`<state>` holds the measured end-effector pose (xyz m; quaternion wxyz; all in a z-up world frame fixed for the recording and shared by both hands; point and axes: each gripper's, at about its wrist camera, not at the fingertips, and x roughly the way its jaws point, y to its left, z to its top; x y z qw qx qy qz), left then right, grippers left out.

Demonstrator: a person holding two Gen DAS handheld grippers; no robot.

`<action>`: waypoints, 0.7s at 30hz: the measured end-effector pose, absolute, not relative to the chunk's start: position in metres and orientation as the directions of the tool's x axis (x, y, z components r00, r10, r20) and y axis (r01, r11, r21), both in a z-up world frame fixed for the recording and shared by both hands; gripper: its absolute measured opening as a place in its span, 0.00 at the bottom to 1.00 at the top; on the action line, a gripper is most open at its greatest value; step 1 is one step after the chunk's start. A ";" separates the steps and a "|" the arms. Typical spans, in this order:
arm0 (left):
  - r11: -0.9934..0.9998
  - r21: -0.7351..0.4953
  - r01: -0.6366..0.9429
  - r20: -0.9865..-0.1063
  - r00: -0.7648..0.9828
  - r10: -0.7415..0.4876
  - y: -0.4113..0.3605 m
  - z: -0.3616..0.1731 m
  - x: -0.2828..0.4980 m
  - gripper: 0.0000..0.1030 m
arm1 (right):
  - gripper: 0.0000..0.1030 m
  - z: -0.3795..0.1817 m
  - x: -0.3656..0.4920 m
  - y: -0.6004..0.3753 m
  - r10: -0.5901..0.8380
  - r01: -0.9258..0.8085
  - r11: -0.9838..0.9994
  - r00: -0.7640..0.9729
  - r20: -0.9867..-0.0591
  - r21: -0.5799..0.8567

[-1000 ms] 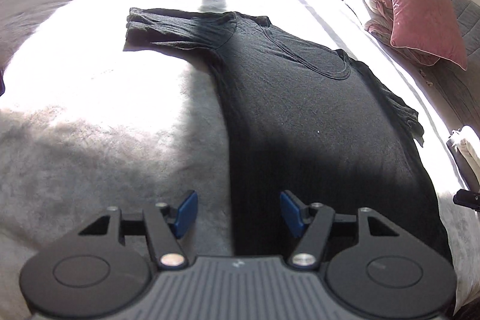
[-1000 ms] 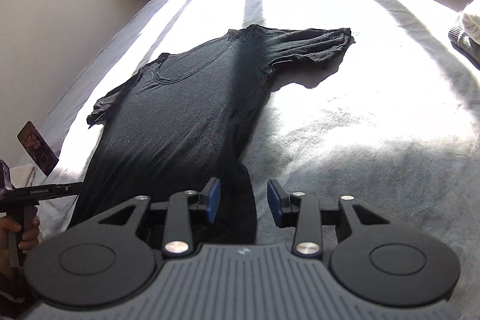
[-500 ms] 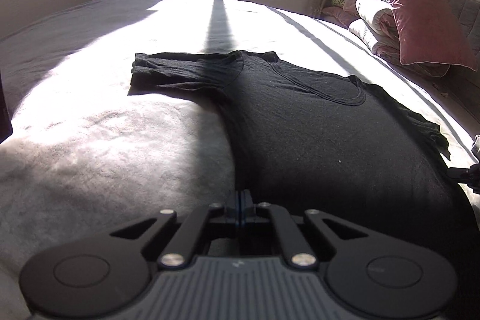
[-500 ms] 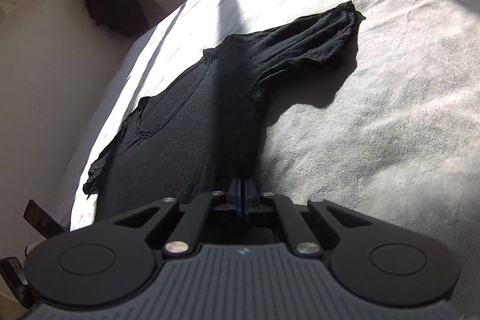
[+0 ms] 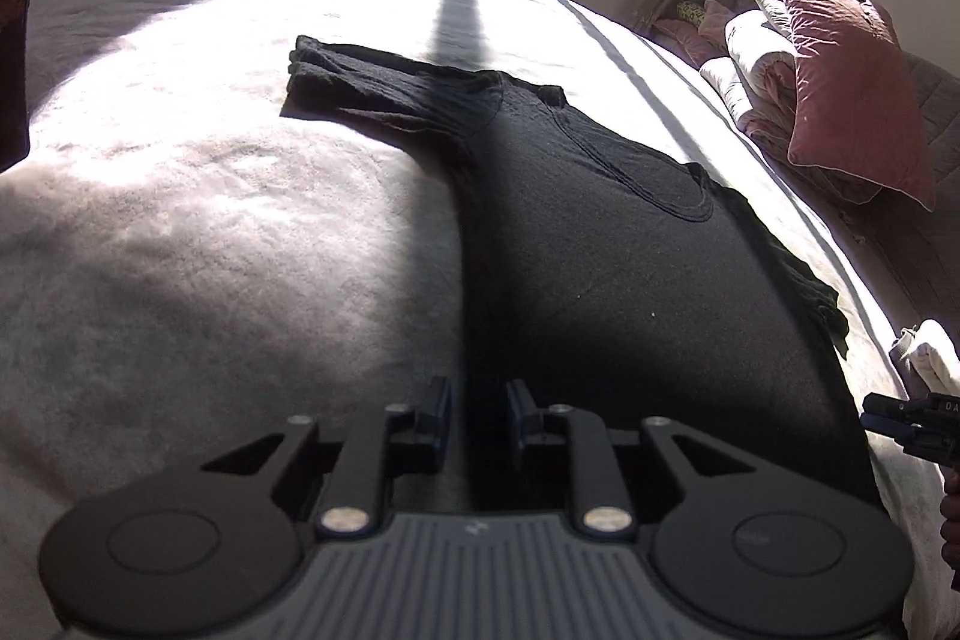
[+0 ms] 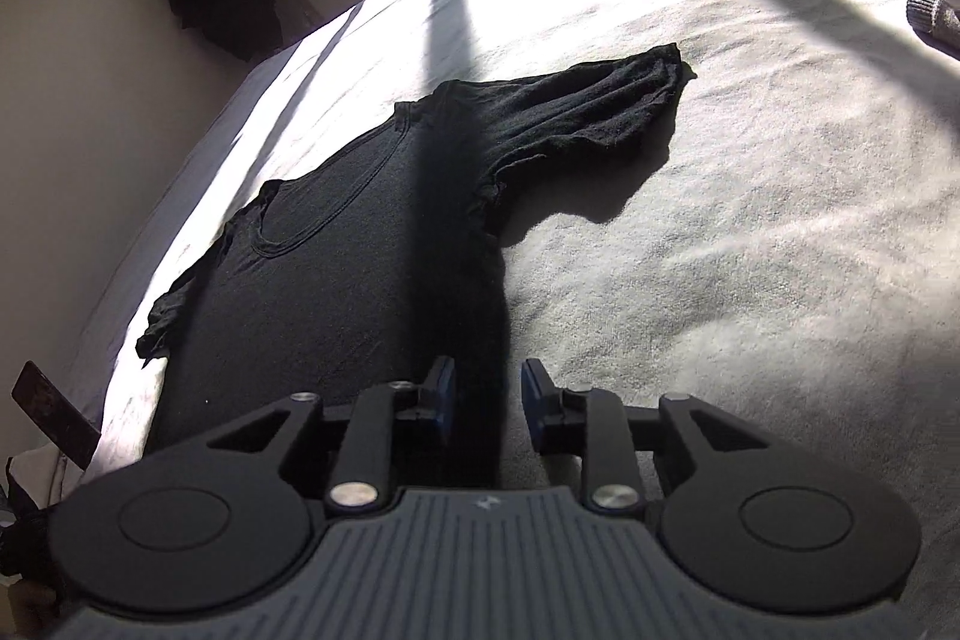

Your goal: Fold clothes

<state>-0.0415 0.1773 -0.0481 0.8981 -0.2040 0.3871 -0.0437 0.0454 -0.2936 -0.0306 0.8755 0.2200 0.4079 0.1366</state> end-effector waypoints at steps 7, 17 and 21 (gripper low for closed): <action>0.838 -0.541 -0.077 -0.661 0.655 -0.366 0.193 -0.056 -0.059 0.30 | 0.36 -0.034 0.008 -0.294 0.462 -0.117 0.865 0.564 -0.685 0.487; 0.942 -0.317 -0.110 -0.710 0.686 -0.159 0.173 -0.043 -0.082 0.01 | 0.02 -0.038 -0.027 -0.284 0.441 -0.183 0.893 0.539 -0.718 0.412; 0.926 -0.369 -0.079 -0.727 0.646 -0.234 0.177 -0.048 -0.077 0.04 | 0.03 -0.038 -0.031 -0.296 0.441 -0.146 0.888 0.541 -0.716 0.436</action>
